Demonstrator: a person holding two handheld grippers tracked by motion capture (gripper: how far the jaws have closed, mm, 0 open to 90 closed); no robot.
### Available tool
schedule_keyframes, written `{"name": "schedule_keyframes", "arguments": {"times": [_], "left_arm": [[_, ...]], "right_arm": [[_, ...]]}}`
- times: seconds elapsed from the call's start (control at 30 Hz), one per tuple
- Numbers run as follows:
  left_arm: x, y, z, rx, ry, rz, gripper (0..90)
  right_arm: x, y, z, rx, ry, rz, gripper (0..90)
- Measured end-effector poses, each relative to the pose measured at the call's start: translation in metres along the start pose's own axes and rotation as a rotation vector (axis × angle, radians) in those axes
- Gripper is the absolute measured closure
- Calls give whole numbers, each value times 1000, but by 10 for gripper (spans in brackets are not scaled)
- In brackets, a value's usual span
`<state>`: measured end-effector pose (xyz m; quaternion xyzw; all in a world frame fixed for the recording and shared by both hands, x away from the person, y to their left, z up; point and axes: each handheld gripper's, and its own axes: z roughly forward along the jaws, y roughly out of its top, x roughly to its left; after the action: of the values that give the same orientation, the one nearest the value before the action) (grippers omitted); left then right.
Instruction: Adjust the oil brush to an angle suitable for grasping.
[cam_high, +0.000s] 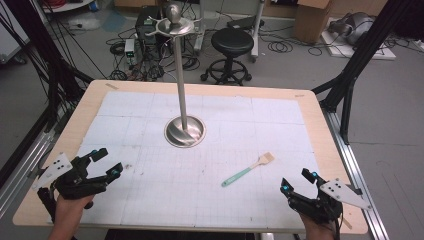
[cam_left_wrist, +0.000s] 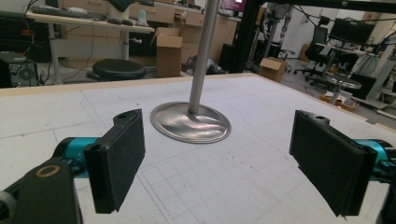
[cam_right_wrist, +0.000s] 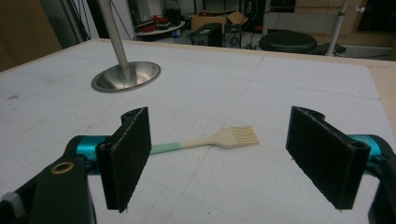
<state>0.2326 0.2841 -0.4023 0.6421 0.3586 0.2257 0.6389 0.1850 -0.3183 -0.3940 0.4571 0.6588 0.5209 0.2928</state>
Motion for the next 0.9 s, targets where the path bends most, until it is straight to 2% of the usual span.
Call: {"name": "schedule_keyframes", "arguments": {"times": [0.33, 0.37, 0.4, 0.53, 0.57, 0.63, 0.67, 0.7, 0.73, 0.8, 0.83, 0.87, 0.9], "left_arm": [[2, -2, 3, 7, 13, -2, 187], [2, -3, 4, 8, 12, -4, 187], [2, -3, 4, 8, 11, -6, 187], [-1, -3, 5, 11, 3, 5, 187], [-1, -3, 5, 16, 2, 13, 187], [-2, -4, 6, 25, -1, 17, 188], [-1, -4, 6, 27, -1, 19, 190], [0, -4, 5, 25, 4, 15, 190], [0, -4, 5, 25, 4, 15, 191], [0, -5, 5, 26, 6, 9, 192], [1, -4, 5, 25, 8, 11, 193], [1, -5, 5, 27, 8, 11, 194], [1, -5, 5, 26, 9, 11, 194]], "right_arm": [[3, -1, 2, -10, -19, 0, 181], [5, -2, 7, 13, -6, -12, 186], [5, -2, 7, 13, -6, -12, 186], [18, -2, 21, 56, 61, -34, 294], [18, -2, 21, 56, 61, -34, 294], [24, -3, 30, 84, 110, -42, 420], [32, -5, 40, 131, 163, -74, 582], [36, -6, 46, 164, 183, -90, 654], [36, -6, 46, 164, 183, -90, 654], [43, -9, 59, 231, 207, -109, 781], [48, -14, 73, 294, 237, -100, 890], [50, -17, 79, 325, 244, -108, 890], [50, -17, 79, 325, 244, -108, 890]]}}
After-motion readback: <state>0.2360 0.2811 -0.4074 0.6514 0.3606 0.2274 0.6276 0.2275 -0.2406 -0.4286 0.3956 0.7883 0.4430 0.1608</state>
